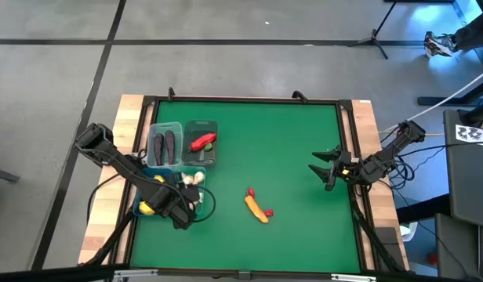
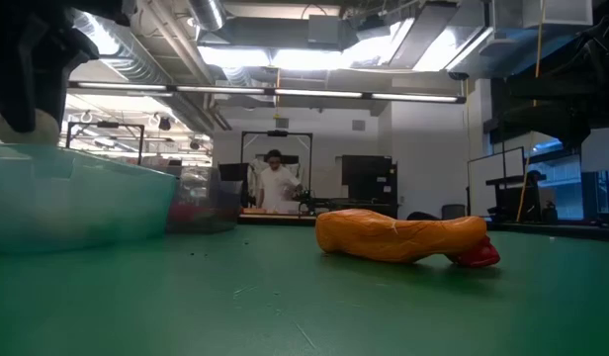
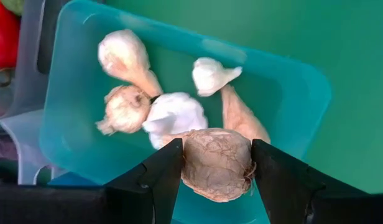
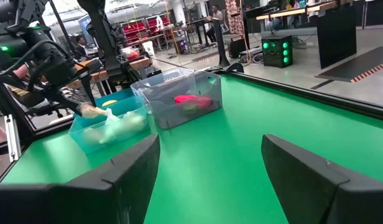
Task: Sort produce into baskets
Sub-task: Put the white garlic into the green bin, then put the yellow chili pepper into the black bin
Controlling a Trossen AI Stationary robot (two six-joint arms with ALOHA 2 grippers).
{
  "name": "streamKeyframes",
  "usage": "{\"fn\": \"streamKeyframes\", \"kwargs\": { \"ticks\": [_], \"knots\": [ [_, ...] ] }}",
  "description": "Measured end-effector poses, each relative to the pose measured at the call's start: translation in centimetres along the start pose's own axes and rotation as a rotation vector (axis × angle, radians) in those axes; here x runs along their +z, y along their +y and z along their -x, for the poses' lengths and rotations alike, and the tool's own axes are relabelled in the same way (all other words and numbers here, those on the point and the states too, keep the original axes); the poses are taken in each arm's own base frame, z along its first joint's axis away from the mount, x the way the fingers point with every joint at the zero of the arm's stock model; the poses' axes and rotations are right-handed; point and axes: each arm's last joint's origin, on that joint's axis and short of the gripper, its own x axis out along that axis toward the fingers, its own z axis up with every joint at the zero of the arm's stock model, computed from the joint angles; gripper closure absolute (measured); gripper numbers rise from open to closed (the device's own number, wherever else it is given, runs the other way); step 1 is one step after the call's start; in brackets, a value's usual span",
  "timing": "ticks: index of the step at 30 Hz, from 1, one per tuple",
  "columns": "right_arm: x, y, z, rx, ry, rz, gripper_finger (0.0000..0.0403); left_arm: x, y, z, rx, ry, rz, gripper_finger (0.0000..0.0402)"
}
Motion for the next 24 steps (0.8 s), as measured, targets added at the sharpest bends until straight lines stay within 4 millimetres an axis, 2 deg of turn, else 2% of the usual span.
{"fn": "streamKeyframes", "kwargs": {
  "ticks": [9,14,24],
  "knots": [
    [0.00,0.00,0.00,0.000,0.000,0.005,0.0123,0.06,0.16,-0.30,0.019,-0.009,-0.096,0.0217],
    [0.00,0.00,0.00,0.000,0.000,0.009,0.0123,0.20,0.02,-0.33,-0.017,0.003,-0.070,0.0213],
    [0.00,-0.01,0.00,-0.003,-0.001,0.025,0.0123,0.77,0.35,-0.54,-0.039,0.021,-0.058,0.0123]
  ]
}}
